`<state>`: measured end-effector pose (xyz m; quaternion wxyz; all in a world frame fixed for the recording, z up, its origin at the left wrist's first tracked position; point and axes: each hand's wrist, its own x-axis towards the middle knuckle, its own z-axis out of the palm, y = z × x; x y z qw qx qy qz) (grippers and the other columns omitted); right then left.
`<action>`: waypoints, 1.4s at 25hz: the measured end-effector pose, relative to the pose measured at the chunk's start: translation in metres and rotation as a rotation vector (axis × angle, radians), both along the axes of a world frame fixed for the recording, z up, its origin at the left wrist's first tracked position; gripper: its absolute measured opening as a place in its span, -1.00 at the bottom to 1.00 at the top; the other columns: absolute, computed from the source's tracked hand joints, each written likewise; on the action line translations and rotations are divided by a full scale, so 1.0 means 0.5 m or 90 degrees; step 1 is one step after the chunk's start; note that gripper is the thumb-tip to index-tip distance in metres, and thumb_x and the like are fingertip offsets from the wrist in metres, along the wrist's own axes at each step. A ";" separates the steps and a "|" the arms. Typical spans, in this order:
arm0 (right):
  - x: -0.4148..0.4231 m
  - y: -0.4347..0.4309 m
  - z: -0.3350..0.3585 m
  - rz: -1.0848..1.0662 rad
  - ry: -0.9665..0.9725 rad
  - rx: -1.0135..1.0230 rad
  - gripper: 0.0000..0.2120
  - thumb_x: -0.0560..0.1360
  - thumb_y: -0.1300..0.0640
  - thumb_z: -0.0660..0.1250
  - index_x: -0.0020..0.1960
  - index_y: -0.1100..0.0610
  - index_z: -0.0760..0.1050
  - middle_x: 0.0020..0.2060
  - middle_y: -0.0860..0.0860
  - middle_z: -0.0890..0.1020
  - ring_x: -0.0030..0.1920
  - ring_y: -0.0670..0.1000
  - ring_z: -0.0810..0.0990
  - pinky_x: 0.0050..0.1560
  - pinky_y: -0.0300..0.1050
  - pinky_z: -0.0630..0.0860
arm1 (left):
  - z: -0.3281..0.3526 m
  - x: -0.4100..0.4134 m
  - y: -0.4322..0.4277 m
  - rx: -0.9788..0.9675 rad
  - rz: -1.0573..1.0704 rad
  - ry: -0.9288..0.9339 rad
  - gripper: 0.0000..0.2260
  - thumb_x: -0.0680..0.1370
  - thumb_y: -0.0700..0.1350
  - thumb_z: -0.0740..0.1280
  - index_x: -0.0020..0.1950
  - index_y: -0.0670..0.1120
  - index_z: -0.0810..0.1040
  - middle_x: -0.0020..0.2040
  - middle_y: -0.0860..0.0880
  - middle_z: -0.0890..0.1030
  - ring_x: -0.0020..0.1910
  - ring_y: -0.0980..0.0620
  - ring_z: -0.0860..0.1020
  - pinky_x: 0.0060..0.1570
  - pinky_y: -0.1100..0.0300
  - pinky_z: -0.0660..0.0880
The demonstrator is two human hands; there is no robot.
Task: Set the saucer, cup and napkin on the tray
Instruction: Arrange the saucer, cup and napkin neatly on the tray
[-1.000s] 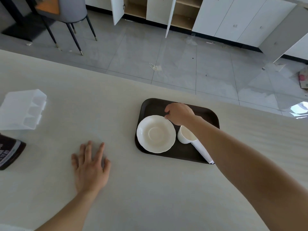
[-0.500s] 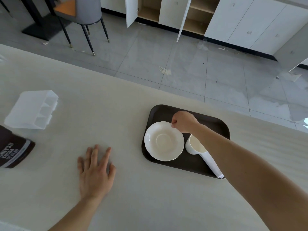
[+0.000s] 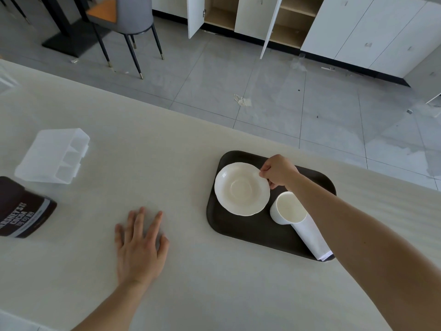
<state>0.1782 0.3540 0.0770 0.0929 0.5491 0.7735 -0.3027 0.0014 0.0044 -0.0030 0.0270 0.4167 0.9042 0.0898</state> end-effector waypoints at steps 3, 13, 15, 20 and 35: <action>0.003 0.006 -0.003 -0.070 0.030 -0.027 -0.94 0.53 0.20 0.40 -0.03 0.16 0.64 -0.20 0.12 0.73 -0.31 0.07 0.73 -0.07 0.03 0.69 | -0.003 -0.001 -0.001 -0.005 -0.002 0.004 -0.48 0.48 0.06 0.12 0.44 0.03 0.46 0.48 -0.23 0.39 0.49 -0.27 0.28 0.47 -0.27 0.11; 0.016 0.018 -0.006 -0.263 0.111 -0.086 -0.95 0.51 0.28 0.40 -0.04 0.25 0.61 -0.30 0.19 0.71 -0.33 0.17 0.73 -0.11 0.12 0.70 | 0.000 -0.001 -0.001 -0.010 0.000 -0.002 -0.47 0.48 0.07 0.12 0.44 0.03 0.45 0.48 -0.23 0.38 0.49 -0.27 0.28 0.47 -0.27 0.10; 0.017 0.019 -0.003 -0.281 0.126 -0.118 -0.93 0.51 0.31 0.39 -0.01 0.29 0.59 -0.28 0.22 0.70 -0.29 0.21 0.74 -0.09 0.15 0.69 | 0.002 -0.001 -0.001 -0.011 0.000 -0.003 -0.47 0.49 0.07 0.11 0.44 0.03 0.45 0.49 -0.22 0.37 0.50 -0.26 0.27 0.48 -0.26 0.10; 0.019 0.016 0.008 -0.318 0.149 -0.204 -0.86 0.52 0.37 0.36 0.08 0.37 0.53 -0.26 0.28 0.66 -0.17 0.29 0.72 0.00 0.19 0.66 | 0.000 -0.001 -0.003 -0.012 -0.002 -0.004 -0.48 0.49 0.07 0.12 0.45 0.04 0.44 0.49 -0.22 0.36 0.51 -0.25 0.25 0.48 -0.26 0.09; 0.033 0.007 0.012 -0.326 0.211 -0.261 -0.82 0.46 0.47 0.36 0.04 0.34 0.49 -0.17 0.36 0.64 -0.27 0.29 0.69 -0.16 0.17 0.69 | -0.014 -0.006 -0.004 -0.008 -0.001 0.003 -0.47 0.49 0.09 0.11 0.46 0.05 0.42 0.50 -0.21 0.35 0.51 -0.24 0.24 0.49 -0.25 0.07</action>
